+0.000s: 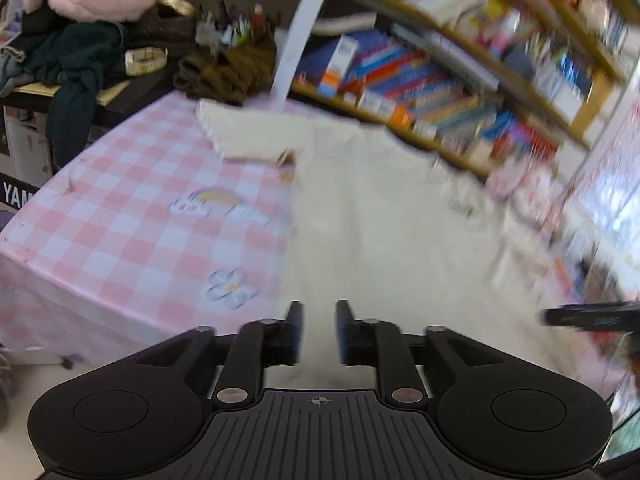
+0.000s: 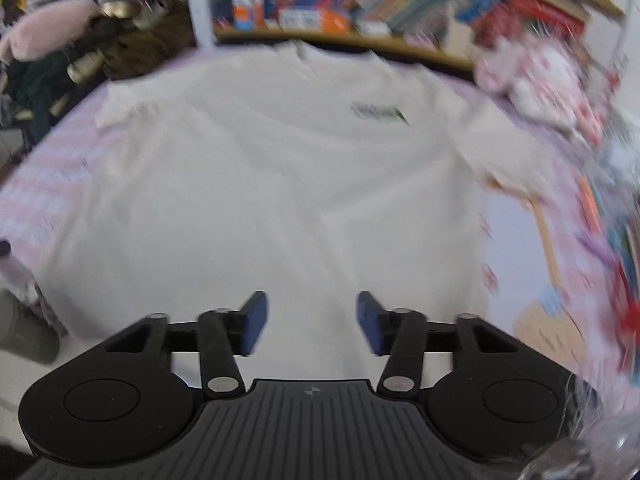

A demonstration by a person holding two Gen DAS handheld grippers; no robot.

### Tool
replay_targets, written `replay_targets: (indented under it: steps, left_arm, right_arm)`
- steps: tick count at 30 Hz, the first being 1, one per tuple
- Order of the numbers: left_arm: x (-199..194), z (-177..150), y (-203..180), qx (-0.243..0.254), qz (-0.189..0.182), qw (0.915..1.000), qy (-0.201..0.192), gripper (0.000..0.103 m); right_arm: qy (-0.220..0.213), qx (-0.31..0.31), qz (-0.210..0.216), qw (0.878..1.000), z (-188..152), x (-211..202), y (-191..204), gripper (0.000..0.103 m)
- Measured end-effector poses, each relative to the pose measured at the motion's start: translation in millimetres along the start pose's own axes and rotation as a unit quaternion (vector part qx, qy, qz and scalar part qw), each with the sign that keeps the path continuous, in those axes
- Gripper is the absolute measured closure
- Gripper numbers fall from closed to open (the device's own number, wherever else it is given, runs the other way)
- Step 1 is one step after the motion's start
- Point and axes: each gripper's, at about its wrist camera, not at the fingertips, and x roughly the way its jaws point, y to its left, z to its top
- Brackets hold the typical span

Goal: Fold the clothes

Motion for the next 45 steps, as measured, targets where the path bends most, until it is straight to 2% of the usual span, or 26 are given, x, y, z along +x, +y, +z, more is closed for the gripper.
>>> replay_targets:
  steps: [1,3,4,8,11,13,15,18,21,25,31,34,40,45]
  left_arm:
    - [-3.3,1.9,-8.1,-0.003,-0.003,0.9999,-0.011,0.061]
    - [-7.0,4.2,-26.5,0.004,-0.001,0.9995,-0.031,0.038]
    - [-7.8,4.9,-38.7,0.011,0.01,0.999,-0.043,0.032]
    - [-2.5,3.2,-83.3,0.016,0.064,0.9942,-0.085,0.02]
    - [2.0,-2.8,-115.5,-0.001,0.111,0.9875,-0.112,0.014]
    - [5.1,-10.4,-135.1,-0.005,0.129,0.9843,-0.12,0.009]
    - [9.0,-19.6,-152.5,-0.005,0.144,0.9824,-0.119,0.008]
    - [17.5,-33.9,-176.1,-0.002,0.171,0.9814,-0.087,0.008]
    - [21.7,-39.5,-192.3,0.016,0.184,0.9805,-0.067,0.008]
    - [26.9,-40.1,-210.8,0.057,0.212,0.9741,-0.054,0.008]
    - [35.8,-42.0,-225.9,0.059,0.212,0.9743,-0.047,0.008]
    - [39.7,-43.5,-228.5,0.057,0.206,0.9761,-0.04,0.008]
    - [46.0,-44.1,-230.1,0.053,0.201,0.9777,-0.028,0.008]
    - [46.2,-46.7,-230.3,0.051,0.205,0.9772,-0.021,0.008]
  right_arm:
    - [-0.016,-0.003,0.008,1.0,7.2,3.5,9.2,0.031]
    - [-0.036,-0.027,0.019,0.999,18.9,12.1,21.8,0.03]
    - [-0.042,-0.043,0.024,0.998,24.9,17.6,27.6,0.03]
    - [-0.064,-0.101,0.054,0.991,45.5,35.1,21.5,0.028]
    - [-0.066,-0.115,0.067,0.989,60.2,48.2,-2.6,0.024]
    - [-0.061,-0.116,0.066,0.989,68.5,60.5,-22.6,0.024]
    - [-0.042,-0.105,0.066,0.991,73.2,75.4,-39.1,0.024]
    - [-0.011,-0.085,0.065,0.994,76.5,93.8,-56.7,0.024]
    - [-0.026,-0.045,0.016,0.999,72.2,98.3,-70.9,0.024]
    - [-0.011,-0.046,-0.013,0.999,63.5,110.3,-85.7,0.024]
    - [0.012,-0.047,-0.017,0.999,56.5,122.3,-92.2,0.023]
    - [0.02,-0.043,-0.012,0.999,54.3,124.0,-93.8,0.019]
    - [0.031,-0.026,-0.019,0.999,47.5,126.2,-101.0,0.018]
    - [0.058,0.003,-0.026,0.998,42.5,133.6,-109.4,0.014]
